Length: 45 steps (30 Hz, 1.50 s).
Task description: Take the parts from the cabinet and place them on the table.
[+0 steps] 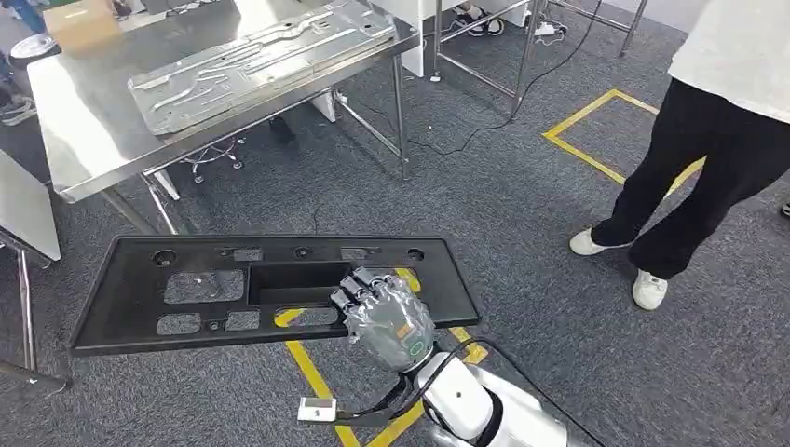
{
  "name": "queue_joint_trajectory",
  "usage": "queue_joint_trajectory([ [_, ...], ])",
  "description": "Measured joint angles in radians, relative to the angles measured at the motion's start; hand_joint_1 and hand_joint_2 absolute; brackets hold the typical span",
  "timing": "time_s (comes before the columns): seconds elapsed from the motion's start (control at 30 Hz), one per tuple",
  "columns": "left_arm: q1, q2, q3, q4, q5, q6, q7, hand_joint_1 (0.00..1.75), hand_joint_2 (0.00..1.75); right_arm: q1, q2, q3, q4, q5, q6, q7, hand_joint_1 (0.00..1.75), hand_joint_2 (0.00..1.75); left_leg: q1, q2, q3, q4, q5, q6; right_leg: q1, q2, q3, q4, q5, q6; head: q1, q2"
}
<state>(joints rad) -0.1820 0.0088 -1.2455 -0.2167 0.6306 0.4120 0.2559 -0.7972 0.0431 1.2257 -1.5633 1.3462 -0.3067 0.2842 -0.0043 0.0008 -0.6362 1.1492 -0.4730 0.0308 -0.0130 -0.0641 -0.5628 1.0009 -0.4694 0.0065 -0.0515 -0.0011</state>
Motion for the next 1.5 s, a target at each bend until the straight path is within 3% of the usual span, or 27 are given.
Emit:
queue_joint_trajectory([
  [0.03,0.008,0.0,-0.001,0.0,0.0,0.0,0.0,0.0,1.75,-0.002,0.002,0.0,0.0,0.0,0.0,0.0,1.75,1.75,-0.007,0.018,0.047,-0.102,0.05,0.015,0.002,-0.009,0.007,-0.001,-0.004,-0.001,0.0,0.0],
  [0.07,0.015,0.002,-0.001,0.0,-0.001,0.001,0.0,0.0,1.75,-0.002,0.002,0.0,0.0,-0.001,0.0,0.0,1.75,1.75,-0.021,0.069,0.074,-0.159,0.052,0.03,0.002,-0.014,0.01,-0.005,-0.006,0.0,0.0,0.0],
  [0.1,0.016,0.002,-0.001,0.0,-0.002,0.001,0.002,0.0,1.75,-0.003,0.001,0.0,0.0,-0.008,0.0,0.0,1.75,1.75,-0.029,0.075,0.078,-0.175,0.048,0.034,0.008,-0.023,0.007,-0.005,-0.006,0.002,0.0,0.0],
  [0.2,0.018,0.003,-0.001,0.0,-0.001,-0.001,0.0,0.0,1.75,-0.005,0.003,0.0,0.002,-0.019,0.003,-0.011,1.75,1.75,-0.035,0.049,0.073,-0.191,0.046,0.036,0.004,-0.052,0.011,-0.012,-0.005,0.014,0.0,0.0],
  [0.23,0.019,0.003,-0.001,0.0,-0.001,-0.001,0.0,0.0,1.75,-0.007,0.005,0.0,0.001,-0.019,0.004,-0.012,1.75,1.75,-0.02,0.041,0.094,-0.213,0.056,0.034,0.007,-0.043,0.014,-0.011,-0.013,0.023,0.001,0.0],
  [0.27,0.021,0.002,-0.001,0.0,-0.001,0.0,-0.001,0.0,1.75,-0.008,0.003,0.0,0.002,-0.02,0.008,-0.012,1.75,1.75,-0.018,0.035,0.101,-0.22,0.059,0.031,0.002,0.004,0.013,0.009,-0.022,0.026,0.0,0.0],
  [0.33,0.018,0.001,-0.001,0.0,0.0,0.001,-0.001,0.0,1.75,-0.009,0.003,0.0,0.002,-0.02,0.01,-0.012,1.75,1.75,-0.014,0.026,0.104,-0.22,0.058,0.036,0.002,0.053,-0.057,0.142,-0.087,0.028,0.001,0.0],
  [0.37,0.019,-0.001,-0.001,0.0,0.002,0.001,-0.001,0.0,1.75,-0.006,0.001,0.0,0.003,-0.02,0.011,-0.012,1.75,1.75,-0.014,0.019,0.104,-0.22,0.057,0.037,0.002,0.057,-0.108,0.235,-0.121,0.031,0.002,0.0],
  [0.4,0.02,-0.001,-0.001,0.0,0.008,0.001,-0.008,0.0,1.75,-0.003,-0.002,0.0,0.003,-0.018,0.011,-0.011,1.75,1.75,-0.014,0.01,0.104,-0.22,0.057,0.038,0.002,0.057,-0.146,0.296,-0.132,0.033,0.002,0.0],
  [0.43,0.021,-0.002,-0.001,0.0,0.015,-0.002,-0.014,0.0,1.75,-0.001,-0.005,0.0,0.004,-0.018,0.011,-0.011,1.75,1.75,-0.014,0.004,0.106,-0.22,0.056,0.038,0.002,0.057,-0.16,0.305,-0.118,0.034,0.001,0.0],
  [0.47,0.022,-0.002,0.0,0.0,0.023,-0.005,-0.018,0.0,1.75,-0.001,-0.006,0.0,0.005,-0.018,0.011,-0.011,1.75,1.75,-0.013,-0.004,0.109,-0.219,0.053,0.036,0.001,0.057,-0.15,0.267,-0.081,0.035,0.002,0.0],
  [0.53,0.022,-0.002,0.001,0.0,0.032,-0.011,-0.018,0.0,1.75,-0.002,-0.007,0.001,0.005,-0.017,0.011,-0.011,1.75,1.75,-0.009,-0.014,0.12,-0.214,0.043,0.028,-0.003,0.057,-0.071,0.084,0.026,0.037,0.002,0.0],
  [0.57,0.024,-0.003,0.001,0.0,0.038,-0.013,-0.018,0.0,1.75,-0.002,-0.007,0.0,0.005,-0.016,0.011,-0.011,1.75,1.75,-0.009,-0.017,0.12,-0.207,0.035,0.021,-0.006,0.058,-0.036,0.0,0.049,0.04,0.002,0.0],
  [0.6,0.023,-0.002,0.002,0.0,0.042,-0.014,-0.019,0.0,1.75,-0.005,-0.008,0.001,0.005,-0.016,0.013,-0.011,1.75,1.75,-0.018,-0.02,0.112,-0.196,0.027,0.015,-0.006,0.064,-0.03,-0.01,0.038,0.035,0.002,0.0],
  [0.73,0.025,-0.001,0.006,0.0,0.045,-0.021,-0.024,0.0,1.75,-0.009,-0.007,0.001,0.005,-0.016,0.019,-0.01,1.75,1.75,-0.014,-0.02,0.111,-0.196,0.021,0.012,-0.005,0.064,-0.033,-0.008,0.037,0.012,0.001,0.0],
  [0.8,0.025,0.0,0.008,0.0,0.04,-0.023,-0.033,0.0,1.75,-0.014,-0.006,0.001,0.005,-0.016,0.022,-0.01,1.75,1.75,-0.01,-0.015,0.077,-0.119,-0.022,-0.005,-0.008,0.064,-0.03,-0.01,0.034,0.003,0.001,0.0],
  [0.87,0.014,0.0,0.012,0.0,0.036,-0.026,-0.037,0.0,1.75,-0.019,-0.006,0.001,0.005,-0.016,0.026,-0.008,1.75,1.75,-0.005,-0.013,-0.006,0.051,-0.091,-0.018,-0.007,0.061,-0.029,-0.01,0.03,-0.003,0.0,0.0],
  [0.93,0.006,0.0,0.017,0.0,0.032,-0.028,-0.037,0.0,1.75,-0.017,-0.006,0.001,0.005,-0.017,0.03,-0.008,1.75,1.75,-0.004,-0.011,-0.056,0.148,-0.106,-0.021,-0.007,0.058,-0.024,-0.01,0.024,-0.005,0.0,0.0],
  [1.0,0.008,0.0,0.018,0.0,0.021,-0.028,-0.037,0.0,1.75,-0.018,-0.006,0.001,0.005,-0.019,0.032,-0.008,1.75,1.75,-0.004,-0.01,-0.012,0.049,-0.031,-0.012,-0.006,0.059,-0.011,-0.01,0.016,-0.002,0.0,0.0],
  [1.07,0.02,0.0,0.016,0.0,0.014,-0.029,-0.036,0.0,1.75,-0.019,-0.005,0.001,0.005,-0.02,0.032,-0.01,1.75,1.75,-0.008,-0.006,0.077,-0.146,0.063,0.008,-0.003,0.06,0.007,-0.013,0.005,0.001,0.0,0.0],
  [1.13,0.024,0.0,0.016,0.0,0.013,-0.028,-0.036,0.0,1.75,-0.023,-0.006,0.001,0.005,-0.021,0.032,-0.009,1.75,1.75,-0.022,0.004,0.102,-0.208,0.035,0.025,-0.004,0.06,0.004,-0.021,0.005,0.01,0.0,0.0],
  [1.2,0.028,0.0,0.016,0.0,0.013,-0.027,-0.038,0.0,1.75,-0.02,-0.006,0.001,0.003,-0.023,0.035,-0.009,1.75,1.75,-0.022,0.001,0.103,-0.222,0.032,0.026,-0.003,0.056,0.005,-0.01,0.019,0.022,0.001,0.0],
  [1.27,0.031,-0.001,0.017,0.0,0.015,-0.027,-0.039,0.0,1.75,-0.022,-0.006,0.0,0.002,-0.024,0.035,-0.009,1.75,1.75,-0.014,-0.002,0.136,-0.232,0.032,0.03,-0.005,0.055,0.004,0.01,0.008,0.032,0.002,0.0],
  [1.3,0.032,-0.001,0.016,0.0,0.014,-0.027,-0.039,0.0,1.75,-0.023,-0.006,0.0,0.002,-0.023,0.035,-0.009,1.75,1.75,-0.013,-0.003,0.148,-0.232,0.028,0.036,-0.004,0.057,-0.013,0.052,-0.006,0.033,0.002,0.0],
  [1.4,0.037,-0.004,0.016,0.0,0.015,-0.024,-0.039,0.0,1.75,-0.02,-0.008,0.0,0.002,-0.023,0.035,-0.007,1.75,1.75,-0.013,-0.003,0.171,-0.232,0.005,0.043,-0.003,0.059,-0.166,0.28,-0.079,0.042,0.002,0.0],
  [1.43,0.039,-0.004,0.016,0.0,0.015,-0.023,-0.039,0.0,1.75,-0.018,-0.011,0.0,0.002,-0.023,0.036,-0.007,1.75,1.75,-0.012,-0.006,0.179,-0.232,-0.003,0.043,-0.004,0.059,-0.201,0.311,-0.083,0.042,0.002,0.0],
  [1.5,0.042,-0.005,0.016,0.0,0.014,-0.023,-0.039,0.0,1.75,-0.016,-0.013,0.0,0.002,-0.02,0.037,-0.006,1.75,1.75,-0.008,-0.012,0.207,-0.232,-0.025,0.038,-0.005,0.058,-0.203,0.241,-0.035,0.044,0.002,0.0],
])
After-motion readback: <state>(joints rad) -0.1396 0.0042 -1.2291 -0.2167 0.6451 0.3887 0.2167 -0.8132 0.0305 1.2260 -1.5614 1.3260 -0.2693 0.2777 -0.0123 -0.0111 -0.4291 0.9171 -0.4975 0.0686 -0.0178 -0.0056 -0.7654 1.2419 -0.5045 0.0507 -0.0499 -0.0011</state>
